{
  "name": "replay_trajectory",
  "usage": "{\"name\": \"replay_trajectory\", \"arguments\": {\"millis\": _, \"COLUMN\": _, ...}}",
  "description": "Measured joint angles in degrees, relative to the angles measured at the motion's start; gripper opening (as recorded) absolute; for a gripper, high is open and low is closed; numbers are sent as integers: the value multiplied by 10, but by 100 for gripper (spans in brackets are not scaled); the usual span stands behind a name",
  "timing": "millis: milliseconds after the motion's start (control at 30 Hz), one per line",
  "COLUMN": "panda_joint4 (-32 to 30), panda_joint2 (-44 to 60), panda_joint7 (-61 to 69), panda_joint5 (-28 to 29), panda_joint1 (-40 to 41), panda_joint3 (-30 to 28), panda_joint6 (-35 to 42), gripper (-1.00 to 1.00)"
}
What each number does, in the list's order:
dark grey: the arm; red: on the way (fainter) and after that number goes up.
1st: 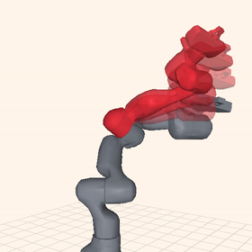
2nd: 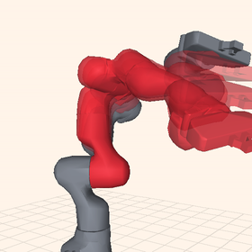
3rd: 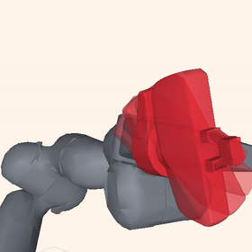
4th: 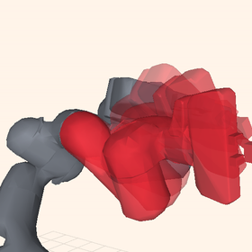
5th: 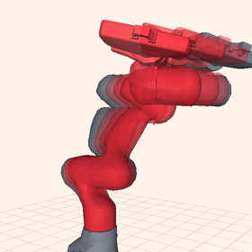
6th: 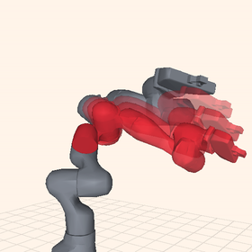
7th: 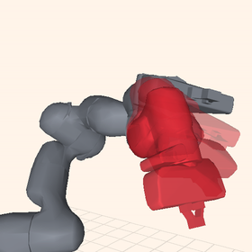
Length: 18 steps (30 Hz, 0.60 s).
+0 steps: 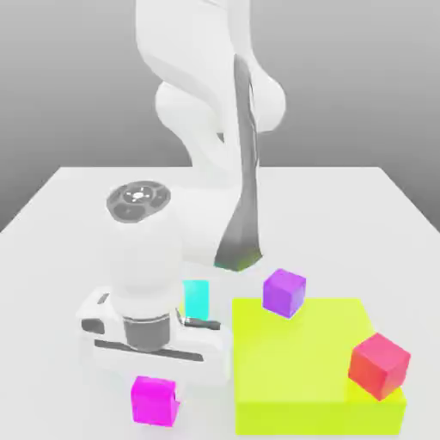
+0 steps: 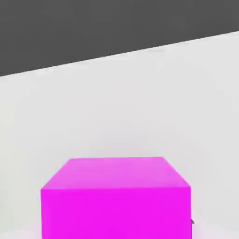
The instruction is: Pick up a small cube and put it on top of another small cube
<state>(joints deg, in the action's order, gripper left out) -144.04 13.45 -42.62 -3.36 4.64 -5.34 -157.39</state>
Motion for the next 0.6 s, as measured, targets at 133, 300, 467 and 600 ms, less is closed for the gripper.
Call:
{"name": "replay_trajectory", "arguments": {"millis": 133, "panda_joint4": 23, "panda_joint2": -49, "panda_joint7": 21, "panda_joint5": 9, "panda_joint1": -49, "panda_joint3": 55, "panda_joint6": 72, "gripper": -100}}
{"name": "replay_trajectory", "arguments": {"millis": 300, "panda_joint4": 61, "panda_joint2": -103, "panda_joint7": 52, "panda_joint5": 22, "panda_joint1": -158, "panda_joint3": 132, "panda_joint6": 163, "gripper": -100}}
{"name": "replay_trajectory", "arguments": {"millis": 467, "panda_joint4": 70, "panda_joint2": -76, "panda_joint7": 56, "panda_joint5": 47, "panda_joint1": -205, "panda_joint3": 144, "panda_joint6": 146, "gripper": -100}}
{"name": "replay_trajectory", "arguments": {"millis": 600, "panda_joint4": 66, "panda_joint2": -61, "panda_joint7": 53, "panda_joint5": 51, "panda_joint1": -203, "panda_joint3": 146, "panda_joint6": 129, "gripper": 100}}
